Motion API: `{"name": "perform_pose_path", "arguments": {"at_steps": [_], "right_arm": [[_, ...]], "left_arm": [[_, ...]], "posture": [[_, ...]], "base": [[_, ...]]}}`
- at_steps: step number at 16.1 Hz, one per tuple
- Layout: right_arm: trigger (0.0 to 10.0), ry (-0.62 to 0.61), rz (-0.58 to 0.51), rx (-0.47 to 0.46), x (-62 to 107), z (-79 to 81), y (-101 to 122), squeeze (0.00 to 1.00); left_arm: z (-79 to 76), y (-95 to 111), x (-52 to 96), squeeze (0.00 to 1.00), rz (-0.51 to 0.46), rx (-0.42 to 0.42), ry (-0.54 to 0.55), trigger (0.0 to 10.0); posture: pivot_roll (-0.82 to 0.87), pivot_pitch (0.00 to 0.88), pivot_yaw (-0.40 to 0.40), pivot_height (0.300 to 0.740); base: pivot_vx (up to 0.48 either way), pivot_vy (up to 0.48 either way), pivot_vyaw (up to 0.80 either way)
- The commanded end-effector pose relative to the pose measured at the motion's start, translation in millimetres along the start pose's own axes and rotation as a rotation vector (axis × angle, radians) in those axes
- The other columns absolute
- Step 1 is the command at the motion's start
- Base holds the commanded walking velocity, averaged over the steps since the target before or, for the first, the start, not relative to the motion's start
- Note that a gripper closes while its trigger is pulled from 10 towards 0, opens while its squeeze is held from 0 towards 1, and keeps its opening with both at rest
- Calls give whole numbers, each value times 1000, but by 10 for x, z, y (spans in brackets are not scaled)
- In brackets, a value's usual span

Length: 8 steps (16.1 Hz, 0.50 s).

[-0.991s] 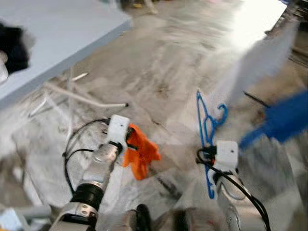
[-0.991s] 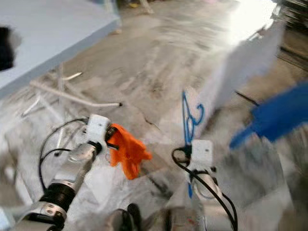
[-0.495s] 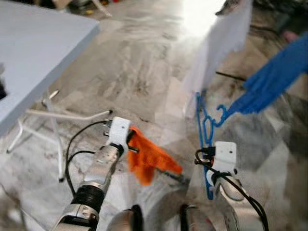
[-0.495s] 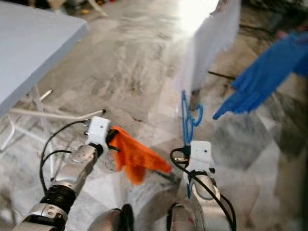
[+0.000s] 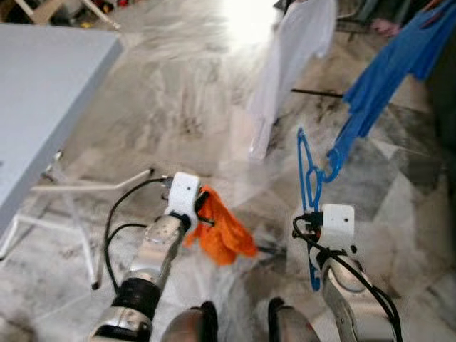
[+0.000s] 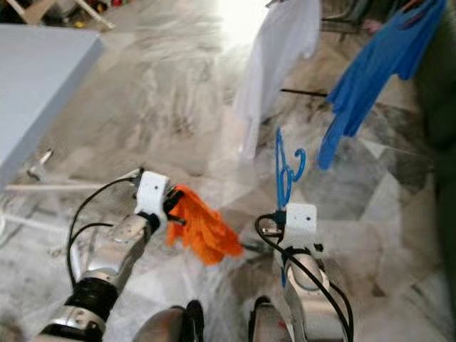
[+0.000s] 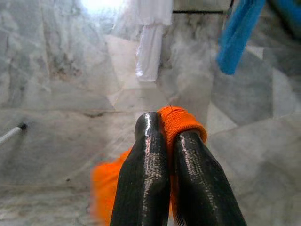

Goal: Hang hanger

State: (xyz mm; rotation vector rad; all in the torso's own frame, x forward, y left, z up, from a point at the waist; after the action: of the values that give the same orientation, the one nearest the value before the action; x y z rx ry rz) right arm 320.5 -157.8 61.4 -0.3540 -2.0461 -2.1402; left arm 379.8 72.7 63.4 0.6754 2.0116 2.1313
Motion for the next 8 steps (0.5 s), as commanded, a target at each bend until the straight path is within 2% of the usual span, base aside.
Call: {"name": "perform_pose_path", "arguments": {"at_steps": [1, 2, 4, 8], "right_arm": [[10000, -22, 9, 2, 35, -80, -36, 0], [10000, -23, 8, 9, 34, -88, -32, 0], [10000, -14, -10, 32, 32, -89, 13, 0], [10000, -14, -24, 36, 31, -98, 63, 0]], "left_arm": [[-58, -34, 19, 0, 5, 21, -21, 10000], [-77, -41, 17, 0, 8, 27, -28, 10000], [-125, -48, 15, 0, 9, 38, -43, 10000], [-212, -54, 4, 0, 8, 58, -62, 10000]], "posture": [[-134, 250, 74, 740], [-135, 248, 72, 740], [-139, 244, 67, 740], [-154, 241, 50, 740]], "base": [[0, 0, 0], [0, 0, 0], [0, -321, 0], [0, -360, 503]]}}
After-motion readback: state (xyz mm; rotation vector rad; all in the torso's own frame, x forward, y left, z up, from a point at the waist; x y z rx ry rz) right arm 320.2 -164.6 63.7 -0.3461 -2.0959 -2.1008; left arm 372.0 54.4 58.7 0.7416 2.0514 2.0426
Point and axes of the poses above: a point about 5 cm out from each wrist's last joint towards the gripper, its own x axis pointing back from the gripper into the wrist, its own y axis along the axis of the wrist's last joint, z = x × y, the point moved 6 cm from there along -x, pointing out of the wrist towards the gripper, and after that the axes turned 2 degrees about -x, right-handed, at the moved point
